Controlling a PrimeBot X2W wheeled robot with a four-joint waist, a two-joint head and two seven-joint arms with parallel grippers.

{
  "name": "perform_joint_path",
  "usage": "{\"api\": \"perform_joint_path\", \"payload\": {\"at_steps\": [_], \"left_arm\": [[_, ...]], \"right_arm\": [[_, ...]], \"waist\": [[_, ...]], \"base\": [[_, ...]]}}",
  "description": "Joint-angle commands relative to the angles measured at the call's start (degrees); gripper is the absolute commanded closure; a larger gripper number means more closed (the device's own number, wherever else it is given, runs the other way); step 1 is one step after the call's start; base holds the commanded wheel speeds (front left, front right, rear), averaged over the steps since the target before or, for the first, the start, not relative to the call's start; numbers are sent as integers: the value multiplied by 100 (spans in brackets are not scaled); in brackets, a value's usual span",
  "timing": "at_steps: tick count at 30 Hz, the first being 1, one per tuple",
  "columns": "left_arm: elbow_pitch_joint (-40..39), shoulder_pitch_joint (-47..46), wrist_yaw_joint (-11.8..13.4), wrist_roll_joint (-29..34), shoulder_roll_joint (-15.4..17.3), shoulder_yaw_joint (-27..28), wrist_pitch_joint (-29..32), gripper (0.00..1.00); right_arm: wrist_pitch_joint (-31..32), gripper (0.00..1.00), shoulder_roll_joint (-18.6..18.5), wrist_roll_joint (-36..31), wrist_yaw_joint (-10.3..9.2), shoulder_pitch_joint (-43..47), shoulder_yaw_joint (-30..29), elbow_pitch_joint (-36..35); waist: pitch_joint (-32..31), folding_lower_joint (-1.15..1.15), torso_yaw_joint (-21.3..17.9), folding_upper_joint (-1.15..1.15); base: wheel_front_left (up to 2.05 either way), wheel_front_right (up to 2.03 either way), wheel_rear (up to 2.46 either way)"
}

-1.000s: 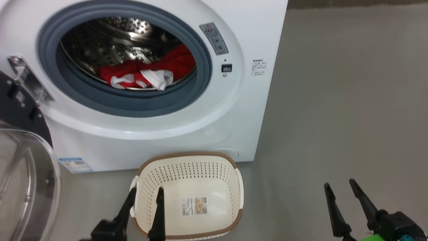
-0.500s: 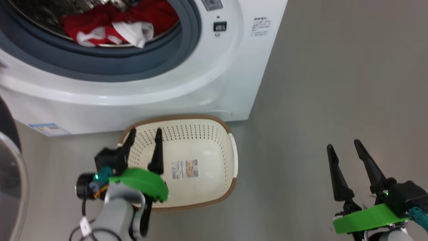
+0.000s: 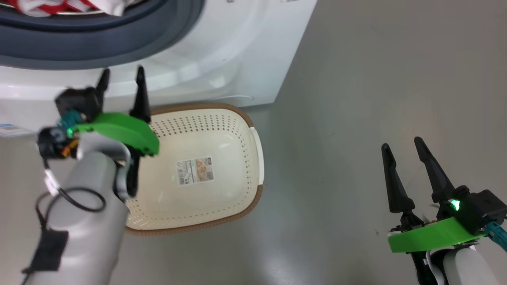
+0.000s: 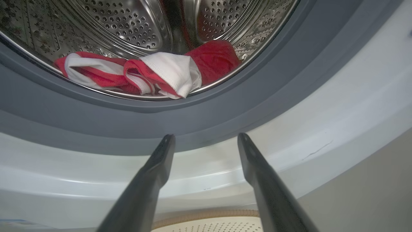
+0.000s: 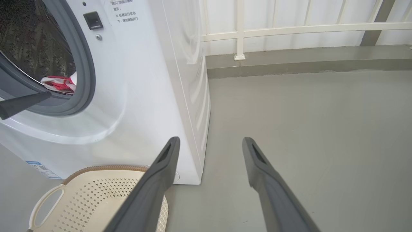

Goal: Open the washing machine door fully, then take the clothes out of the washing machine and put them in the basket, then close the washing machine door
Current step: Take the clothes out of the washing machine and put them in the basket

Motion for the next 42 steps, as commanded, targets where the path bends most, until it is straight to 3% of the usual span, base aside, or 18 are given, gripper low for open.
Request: {"api": "perform_joint_path", "payload": {"at_steps": [1, 13, 23, 32, 42], "left_arm": [[8, -311, -50, -14, 280, 199, -64, 0], [402, -1631, -15, 35, 813, 487, -118, 0], [797, -2345, -196, 71, 1215, 504, -93, 0], [1427, -2978, -229, 55, 1514, 423, 652, 0], [2012, -3234, -85, 67, 1507, 235, 1793, 0]], "right_arm": [[-37, 0, -67, 100, 28, -122, 185, -122], [-37, 0, -67, 362, 28, -432, 388, -67], [-37, 0, -67, 509, 28, -586, 570, -7], [-37, 0, -67, 592, 28, -682, 674, 47], [-37, 0, -67, 607, 28, -715, 696, 74]], "waist": [[272, 0, -239, 0], [683, 0, -603, 0], [856, 0, -869, 0], [978, 0, -1023, 0], [968, 0, -1049, 0]], "base": [[0, 0, 0], [0, 0, 0], [0, 0, 0], [0, 0, 0], [0, 0, 0]]}}
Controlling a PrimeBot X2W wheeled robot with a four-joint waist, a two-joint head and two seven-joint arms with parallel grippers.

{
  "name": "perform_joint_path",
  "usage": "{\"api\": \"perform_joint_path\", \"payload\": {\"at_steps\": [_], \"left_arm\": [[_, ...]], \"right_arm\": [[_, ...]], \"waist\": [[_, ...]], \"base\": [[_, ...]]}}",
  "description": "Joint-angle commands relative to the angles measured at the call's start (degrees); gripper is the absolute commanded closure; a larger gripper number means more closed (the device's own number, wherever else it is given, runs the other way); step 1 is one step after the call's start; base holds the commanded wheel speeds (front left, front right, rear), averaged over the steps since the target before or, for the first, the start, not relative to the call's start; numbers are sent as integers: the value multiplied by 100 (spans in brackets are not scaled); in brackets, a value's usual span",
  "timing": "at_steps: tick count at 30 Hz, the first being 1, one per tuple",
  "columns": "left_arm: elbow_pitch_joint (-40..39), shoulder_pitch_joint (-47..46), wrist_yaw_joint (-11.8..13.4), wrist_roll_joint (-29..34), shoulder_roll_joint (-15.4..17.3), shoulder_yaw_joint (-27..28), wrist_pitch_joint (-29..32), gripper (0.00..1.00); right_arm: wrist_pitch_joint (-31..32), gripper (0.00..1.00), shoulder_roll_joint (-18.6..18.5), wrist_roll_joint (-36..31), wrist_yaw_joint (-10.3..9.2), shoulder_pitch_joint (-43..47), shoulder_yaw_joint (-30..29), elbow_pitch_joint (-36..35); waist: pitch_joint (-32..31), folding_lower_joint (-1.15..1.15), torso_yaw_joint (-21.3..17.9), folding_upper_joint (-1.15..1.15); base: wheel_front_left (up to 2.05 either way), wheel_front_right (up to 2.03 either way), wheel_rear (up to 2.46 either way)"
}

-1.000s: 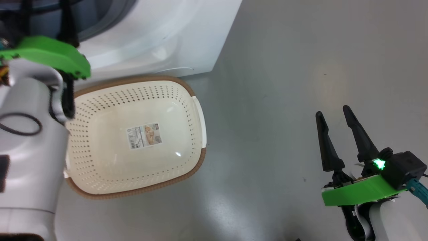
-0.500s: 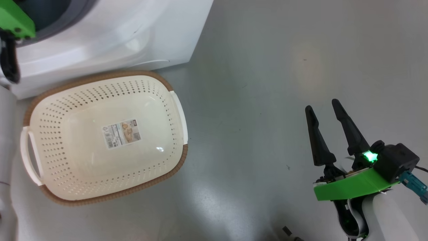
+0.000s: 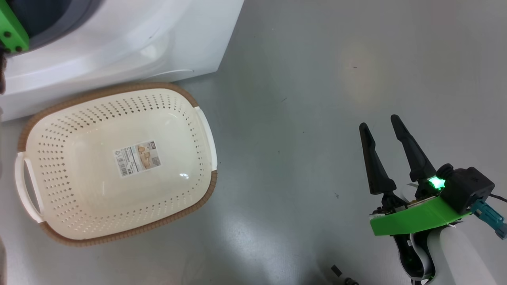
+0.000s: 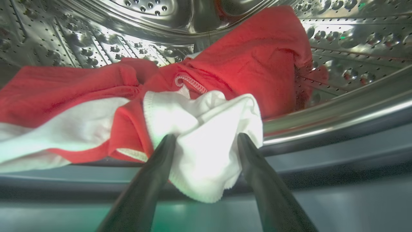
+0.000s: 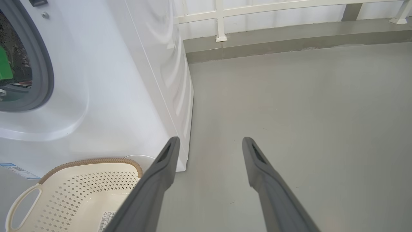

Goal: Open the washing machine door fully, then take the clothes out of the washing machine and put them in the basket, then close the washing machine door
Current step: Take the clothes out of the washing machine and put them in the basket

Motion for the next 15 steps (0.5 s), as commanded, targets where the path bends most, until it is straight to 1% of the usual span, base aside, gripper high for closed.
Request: {"api": "perform_joint_path", "payload": {"at_steps": [1, 2, 4, 5, 10, 15], "left_arm": [[-55, -126, 56, -3, 243, 31, 112, 0], [-31, -135, 57, -4, 243, 17, 173, 41], [-34, -153, 67, -4, 252, -2, 184, 88], [-33, -151, 68, -11, 252, -7, 185, 100], [-53, -101, 93, -74, 258, 14, 80, 100], [-93, 25, 45, -167, 257, 50, -59, 100]], "right_arm": [[-37, 0, -64, 50, 28, -25, 142, -110], [-37, 0, -64, 51, 28, -22, 143, -117], [-37, 0, -64, 48, 28, -19, 135, -121], [-37, 0, -64, 43, 28, -20, 131, -112], [-37, 0, -64, -4, 28, -18, 116, -71], [-37, 0, -64, -87, 28, -17, 127, -48]], "waist": [[-6, 0, -9, 0], [-10, 0, -13, 0], [-12, 0, -18, 0], [-16, 0, -20, 0], [-63, 0, -9, 0], [-148, 0, 43, 0]], "base": [[0, 0, 0], [0, 0, 0], [0, 0, 0], [0, 0, 0], [0, 0, 0], [0, 0, 0]]}}
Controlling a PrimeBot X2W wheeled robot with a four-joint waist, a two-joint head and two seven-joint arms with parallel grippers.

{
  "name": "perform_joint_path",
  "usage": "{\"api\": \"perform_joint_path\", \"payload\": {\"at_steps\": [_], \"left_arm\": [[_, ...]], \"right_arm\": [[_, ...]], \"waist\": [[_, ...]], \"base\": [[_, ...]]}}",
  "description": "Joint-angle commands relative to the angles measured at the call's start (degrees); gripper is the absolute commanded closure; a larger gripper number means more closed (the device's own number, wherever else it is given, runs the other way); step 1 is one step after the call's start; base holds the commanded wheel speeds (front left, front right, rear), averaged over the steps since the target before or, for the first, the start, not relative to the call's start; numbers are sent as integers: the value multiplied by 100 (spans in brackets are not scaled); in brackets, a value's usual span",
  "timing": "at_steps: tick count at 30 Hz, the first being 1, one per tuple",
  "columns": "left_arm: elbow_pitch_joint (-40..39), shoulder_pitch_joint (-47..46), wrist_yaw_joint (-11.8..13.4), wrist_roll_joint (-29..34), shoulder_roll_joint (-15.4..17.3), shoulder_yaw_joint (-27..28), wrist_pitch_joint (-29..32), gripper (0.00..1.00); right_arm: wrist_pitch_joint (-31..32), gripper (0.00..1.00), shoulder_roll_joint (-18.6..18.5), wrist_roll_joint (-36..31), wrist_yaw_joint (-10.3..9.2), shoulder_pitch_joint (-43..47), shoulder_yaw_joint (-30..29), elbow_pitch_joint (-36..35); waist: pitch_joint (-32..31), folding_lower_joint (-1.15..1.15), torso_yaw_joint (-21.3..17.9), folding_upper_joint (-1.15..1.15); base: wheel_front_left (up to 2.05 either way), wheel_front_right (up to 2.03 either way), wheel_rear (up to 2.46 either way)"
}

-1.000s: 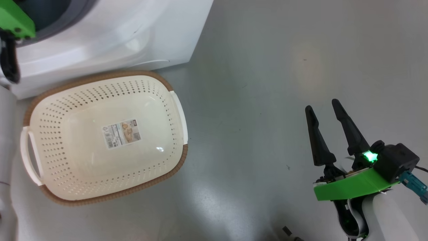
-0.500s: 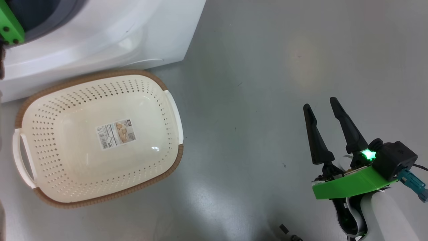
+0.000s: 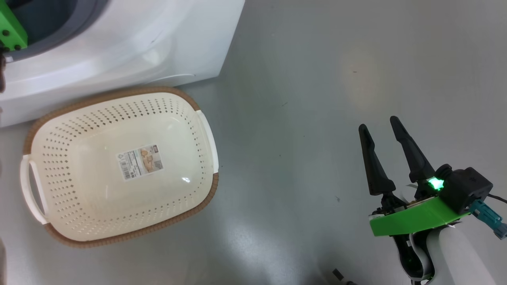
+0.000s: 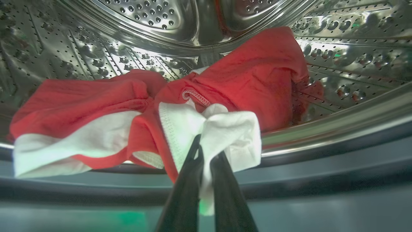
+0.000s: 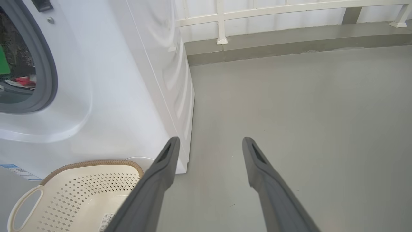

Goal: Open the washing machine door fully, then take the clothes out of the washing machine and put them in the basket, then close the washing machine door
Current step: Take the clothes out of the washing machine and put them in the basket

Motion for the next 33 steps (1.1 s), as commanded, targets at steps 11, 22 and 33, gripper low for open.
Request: {"api": "perform_joint_path", "payload": {"at_steps": [11, 22, 33], "left_arm": [[-608, 646, -25, -148, 129, 77, -874, 100], [-1978, 1877, 226, -158, -118, 38, -1643, 100], [-4615, 3858, 849, -123, -99, 43, -1569, 100]], "right_arm": [[-37, 0, -64, -273, 28, 77, 146, -121], [-37, 0, -64, -527, 28, 313, 96, -81], [-37, 0, -64, -659, 28, 617, -7, -4]], "waist": [[-352, 0, 278, 0], [-898, 0, 595, 0], [-1574, 0, 743, 0]], "base": [[0, 0, 0], [0, 0, 0], [0, 0, 0]]}}
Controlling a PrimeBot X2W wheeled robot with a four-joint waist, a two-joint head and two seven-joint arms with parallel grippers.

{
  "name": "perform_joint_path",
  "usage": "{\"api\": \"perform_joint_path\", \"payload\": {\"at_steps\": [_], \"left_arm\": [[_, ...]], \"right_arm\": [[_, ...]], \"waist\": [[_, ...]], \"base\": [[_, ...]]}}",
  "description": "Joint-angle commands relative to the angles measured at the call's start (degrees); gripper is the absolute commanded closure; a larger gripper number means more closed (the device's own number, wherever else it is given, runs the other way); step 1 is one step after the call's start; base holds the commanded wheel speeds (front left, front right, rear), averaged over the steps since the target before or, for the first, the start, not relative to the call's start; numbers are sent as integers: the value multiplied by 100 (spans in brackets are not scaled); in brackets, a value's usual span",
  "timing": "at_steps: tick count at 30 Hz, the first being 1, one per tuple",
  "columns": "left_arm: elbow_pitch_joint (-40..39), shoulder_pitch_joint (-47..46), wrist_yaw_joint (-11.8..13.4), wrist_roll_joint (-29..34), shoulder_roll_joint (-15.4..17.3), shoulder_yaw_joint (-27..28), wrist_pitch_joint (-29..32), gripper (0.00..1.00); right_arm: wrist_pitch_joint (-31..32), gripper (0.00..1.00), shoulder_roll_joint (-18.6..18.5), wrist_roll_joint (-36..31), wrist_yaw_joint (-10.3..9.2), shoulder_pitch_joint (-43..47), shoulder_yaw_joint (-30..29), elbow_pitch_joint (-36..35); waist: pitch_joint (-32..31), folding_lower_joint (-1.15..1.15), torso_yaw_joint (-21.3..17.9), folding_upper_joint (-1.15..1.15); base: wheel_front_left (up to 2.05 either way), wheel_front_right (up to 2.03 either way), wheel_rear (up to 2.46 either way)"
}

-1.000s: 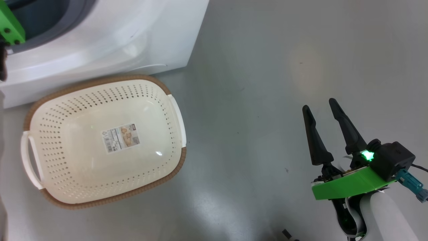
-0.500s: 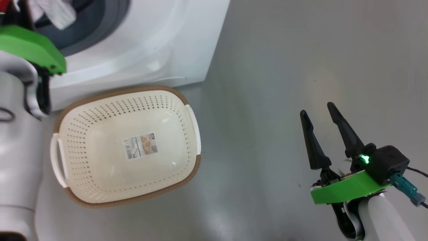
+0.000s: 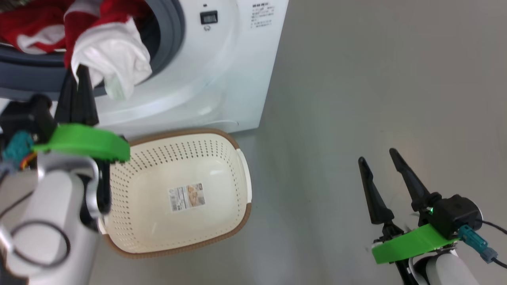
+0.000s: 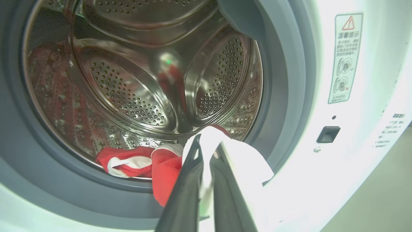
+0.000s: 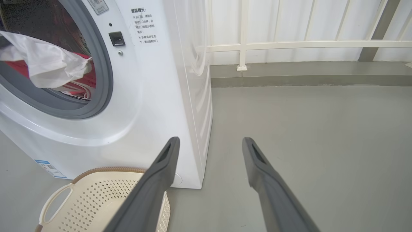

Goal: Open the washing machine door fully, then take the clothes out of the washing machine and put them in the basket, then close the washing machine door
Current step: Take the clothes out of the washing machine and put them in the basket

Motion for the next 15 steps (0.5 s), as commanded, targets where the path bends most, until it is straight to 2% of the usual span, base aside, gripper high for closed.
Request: {"api": "perform_joint_path", "payload": {"at_steps": [1, 6, 15], "left_arm": [[-608, 325, 187, 55, 272, 160, 42, 100], [-1712, 1077, 531, 158, 330, 203, 54, 100], [-2920, 1830, 855, 330, 350, 246, -74, 100]], "right_arm": [[-37, 0, -56, -57, 28, 100, 98, -92], [-37, 0, -56, -96, 28, 249, 133, -52], [-37, 0, -56, -167, 28, 535, 141, 34]], "waist": [[-296, 0, 106, 0], [-614, 0, 154, 0], [-1137, 0, 214, 0]], "base": [[0, 0, 0], [0, 0, 0], [0, 0, 0]]}}
